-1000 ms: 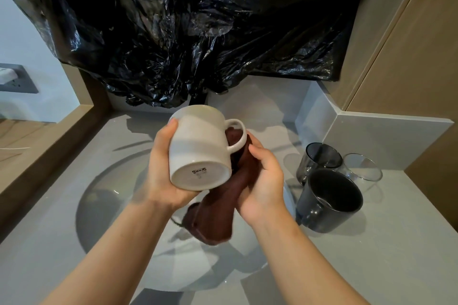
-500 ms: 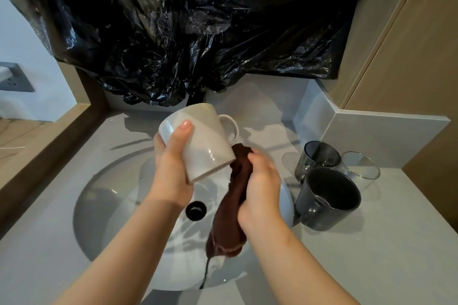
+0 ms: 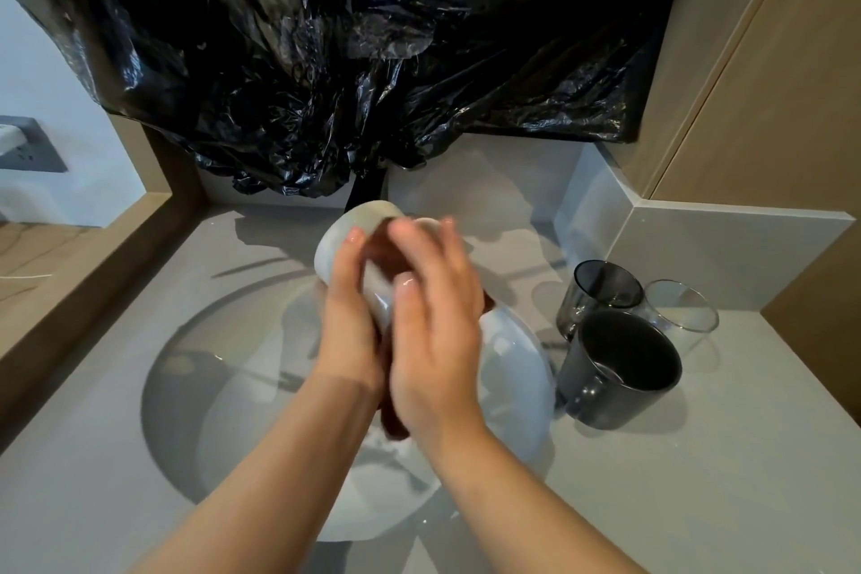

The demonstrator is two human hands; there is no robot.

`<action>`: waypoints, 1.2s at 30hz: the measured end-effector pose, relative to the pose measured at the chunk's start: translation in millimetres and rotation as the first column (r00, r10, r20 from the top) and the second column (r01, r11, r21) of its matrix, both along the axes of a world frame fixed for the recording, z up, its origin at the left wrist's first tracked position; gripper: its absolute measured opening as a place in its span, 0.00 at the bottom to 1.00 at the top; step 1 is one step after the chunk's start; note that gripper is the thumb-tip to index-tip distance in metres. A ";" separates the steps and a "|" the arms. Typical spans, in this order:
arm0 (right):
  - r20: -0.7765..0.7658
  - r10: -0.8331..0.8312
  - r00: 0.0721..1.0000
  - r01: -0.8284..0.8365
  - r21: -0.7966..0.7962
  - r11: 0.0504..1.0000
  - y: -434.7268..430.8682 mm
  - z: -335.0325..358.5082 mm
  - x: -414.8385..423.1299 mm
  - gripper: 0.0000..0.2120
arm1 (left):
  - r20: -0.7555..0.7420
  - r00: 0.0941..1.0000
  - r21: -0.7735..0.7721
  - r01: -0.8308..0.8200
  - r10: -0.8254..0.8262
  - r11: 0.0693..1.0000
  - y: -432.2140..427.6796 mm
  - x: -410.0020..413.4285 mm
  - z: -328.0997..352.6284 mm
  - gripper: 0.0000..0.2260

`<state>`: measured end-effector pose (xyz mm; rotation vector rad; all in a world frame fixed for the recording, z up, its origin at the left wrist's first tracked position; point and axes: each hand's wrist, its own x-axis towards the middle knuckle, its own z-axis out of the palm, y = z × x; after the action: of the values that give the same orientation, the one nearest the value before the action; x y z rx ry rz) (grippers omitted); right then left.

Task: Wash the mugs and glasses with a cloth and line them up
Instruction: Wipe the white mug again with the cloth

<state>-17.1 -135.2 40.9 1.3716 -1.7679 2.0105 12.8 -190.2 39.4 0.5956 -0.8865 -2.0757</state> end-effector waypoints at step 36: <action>0.968 0.032 0.247 -0.420 0.078 0.904 4.2 -1.1 -54.0 0.20 | 0.328 0.917 -0.014 0.243 -0.225 0.970 -16.5 25.8 0.9 0.31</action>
<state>-71.1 -130.9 39.8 0.2369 -2.4961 3.2679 38.6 -206.7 40.2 0.8554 -1.2526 -2.1927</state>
